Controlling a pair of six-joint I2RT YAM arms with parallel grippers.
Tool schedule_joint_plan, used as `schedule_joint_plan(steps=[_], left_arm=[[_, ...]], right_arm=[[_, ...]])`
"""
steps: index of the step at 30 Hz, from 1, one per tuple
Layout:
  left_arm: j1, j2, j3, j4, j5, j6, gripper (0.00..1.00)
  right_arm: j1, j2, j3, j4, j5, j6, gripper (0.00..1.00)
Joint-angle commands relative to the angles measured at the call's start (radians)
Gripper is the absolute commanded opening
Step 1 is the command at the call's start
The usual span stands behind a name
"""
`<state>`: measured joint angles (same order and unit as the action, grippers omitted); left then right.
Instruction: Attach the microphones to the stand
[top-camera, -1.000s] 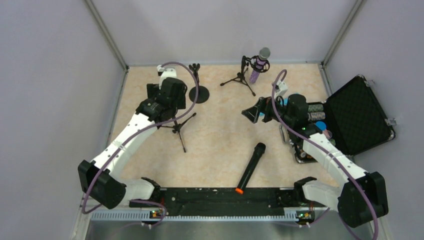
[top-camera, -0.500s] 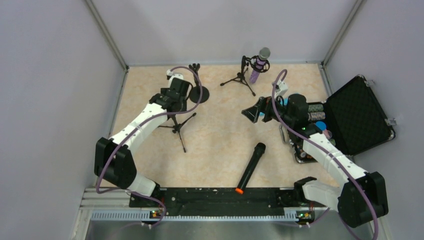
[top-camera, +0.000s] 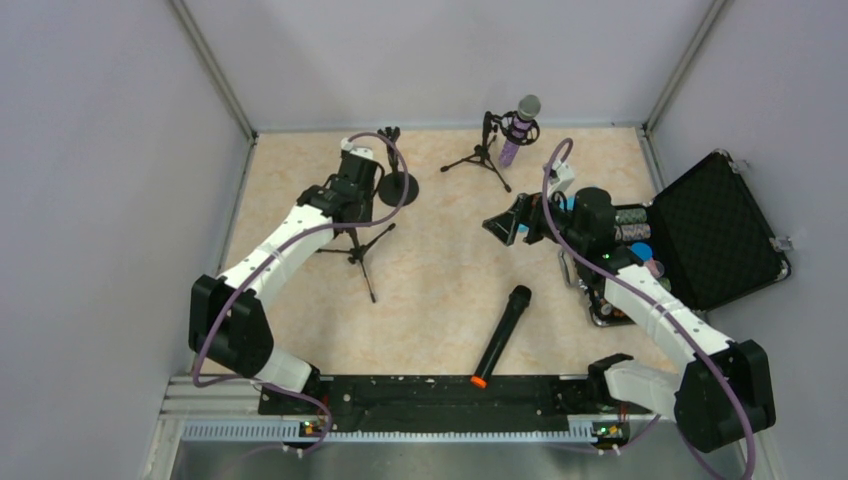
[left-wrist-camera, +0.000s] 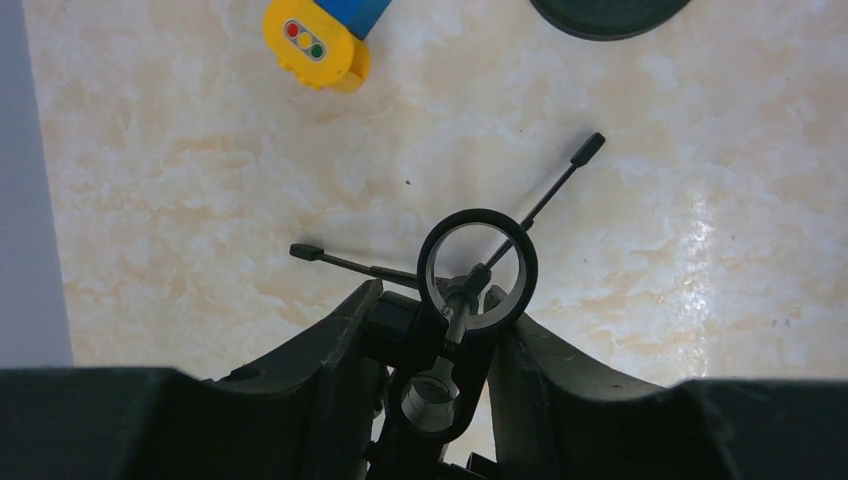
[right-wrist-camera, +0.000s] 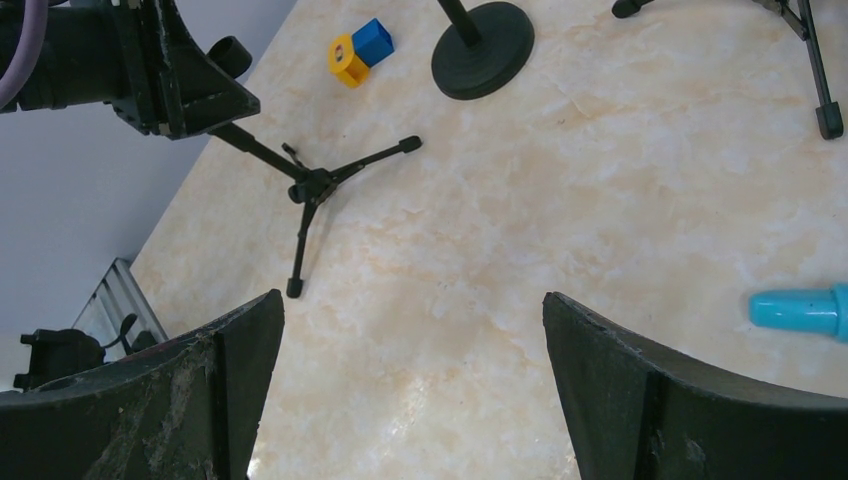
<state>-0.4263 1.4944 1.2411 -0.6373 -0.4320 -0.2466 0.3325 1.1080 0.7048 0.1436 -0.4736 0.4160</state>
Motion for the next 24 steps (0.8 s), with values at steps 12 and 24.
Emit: schedule_joint_plan(steps=[12, 24], left_arm=[[-0.117, -0.085, 0.061, 0.14, 0.312, 0.277, 0.0], [-0.215, 0.067, 0.214, 0.186, 0.351, 0.425, 0.0]], right_arm=[[0.0, 0.01, 0.025, 0.018, -0.005, -0.004, 0.98], [-0.001, 0.009, 0.031, -0.009, 0.008, -0.016, 0.98]])
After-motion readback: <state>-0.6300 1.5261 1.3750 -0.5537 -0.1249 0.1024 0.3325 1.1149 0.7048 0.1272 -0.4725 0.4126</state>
